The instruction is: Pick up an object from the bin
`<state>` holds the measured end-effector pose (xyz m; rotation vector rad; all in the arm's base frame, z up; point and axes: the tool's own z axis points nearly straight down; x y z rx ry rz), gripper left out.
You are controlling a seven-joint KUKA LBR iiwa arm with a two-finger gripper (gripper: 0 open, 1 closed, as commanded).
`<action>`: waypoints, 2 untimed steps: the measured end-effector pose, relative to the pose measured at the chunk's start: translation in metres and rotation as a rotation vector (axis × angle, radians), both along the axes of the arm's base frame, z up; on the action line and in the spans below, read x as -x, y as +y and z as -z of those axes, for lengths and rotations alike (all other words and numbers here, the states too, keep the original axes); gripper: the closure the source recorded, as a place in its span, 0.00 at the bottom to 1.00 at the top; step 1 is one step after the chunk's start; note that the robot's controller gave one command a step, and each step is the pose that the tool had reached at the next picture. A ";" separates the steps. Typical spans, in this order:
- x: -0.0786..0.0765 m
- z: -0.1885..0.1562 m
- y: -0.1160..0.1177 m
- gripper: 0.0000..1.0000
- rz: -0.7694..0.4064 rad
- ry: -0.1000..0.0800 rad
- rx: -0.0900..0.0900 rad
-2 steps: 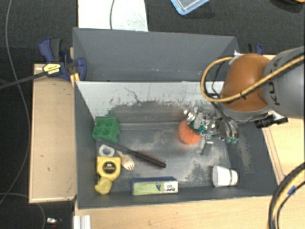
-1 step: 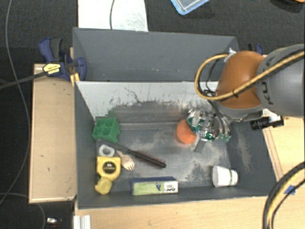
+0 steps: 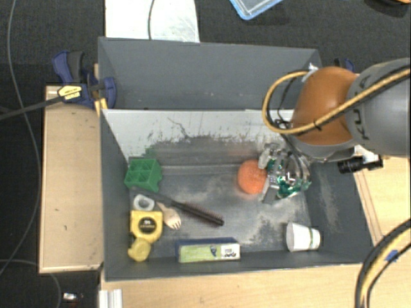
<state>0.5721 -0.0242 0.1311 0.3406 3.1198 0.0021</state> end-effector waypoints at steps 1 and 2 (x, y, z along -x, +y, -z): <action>-0.003 0.061 0.009 0.00 0.166 -0.006 -0.002; -0.004 0.057 0.016 1.00 0.309 -0.017 -0.002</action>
Offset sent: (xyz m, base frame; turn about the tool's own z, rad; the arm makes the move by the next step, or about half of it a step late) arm 0.0010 0.0170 -0.0611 0.3115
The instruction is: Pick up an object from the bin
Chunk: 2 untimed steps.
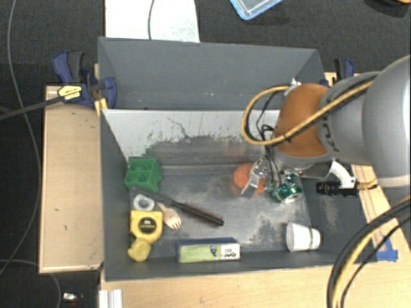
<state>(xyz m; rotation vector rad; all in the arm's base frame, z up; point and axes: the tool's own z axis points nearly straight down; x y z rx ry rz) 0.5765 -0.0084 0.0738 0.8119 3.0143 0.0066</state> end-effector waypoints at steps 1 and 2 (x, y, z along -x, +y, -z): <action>0.000 0.000 0.000 1.00 -0.001 0.000 0.000; 0.004 -0.022 0.000 1.00 -0.002 0.013 -0.001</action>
Offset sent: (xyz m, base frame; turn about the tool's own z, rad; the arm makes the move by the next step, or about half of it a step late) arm 0.0001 0.0000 0.1216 -0.0006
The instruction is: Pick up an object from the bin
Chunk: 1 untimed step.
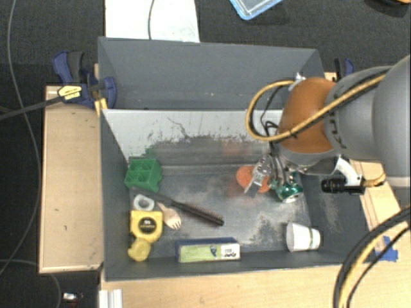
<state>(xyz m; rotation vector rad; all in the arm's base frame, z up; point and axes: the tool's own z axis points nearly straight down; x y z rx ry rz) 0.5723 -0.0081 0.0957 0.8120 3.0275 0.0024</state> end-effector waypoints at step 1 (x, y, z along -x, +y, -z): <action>-0.003 -0.032 0.000 1.00 -0.004 -0.013 0.001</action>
Offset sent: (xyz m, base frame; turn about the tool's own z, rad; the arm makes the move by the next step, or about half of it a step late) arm 0.0028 -0.0001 0.0399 -0.0025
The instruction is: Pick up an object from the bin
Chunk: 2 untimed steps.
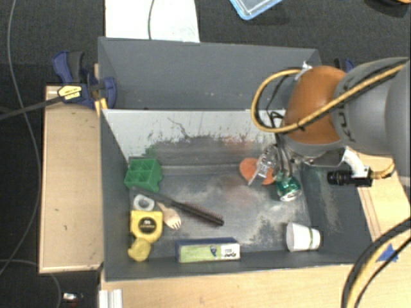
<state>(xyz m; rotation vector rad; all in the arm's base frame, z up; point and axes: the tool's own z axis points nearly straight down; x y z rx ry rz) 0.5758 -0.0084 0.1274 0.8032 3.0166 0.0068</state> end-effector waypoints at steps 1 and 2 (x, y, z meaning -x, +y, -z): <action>0.000 -0.008 0.000 1.00 -0.002 -0.002 0.000; 0.001 -0.042 0.000 1.00 -0.006 0.002 0.000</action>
Offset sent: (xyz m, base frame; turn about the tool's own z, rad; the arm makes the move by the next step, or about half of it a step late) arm 0.0003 -0.0002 0.0643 -0.0014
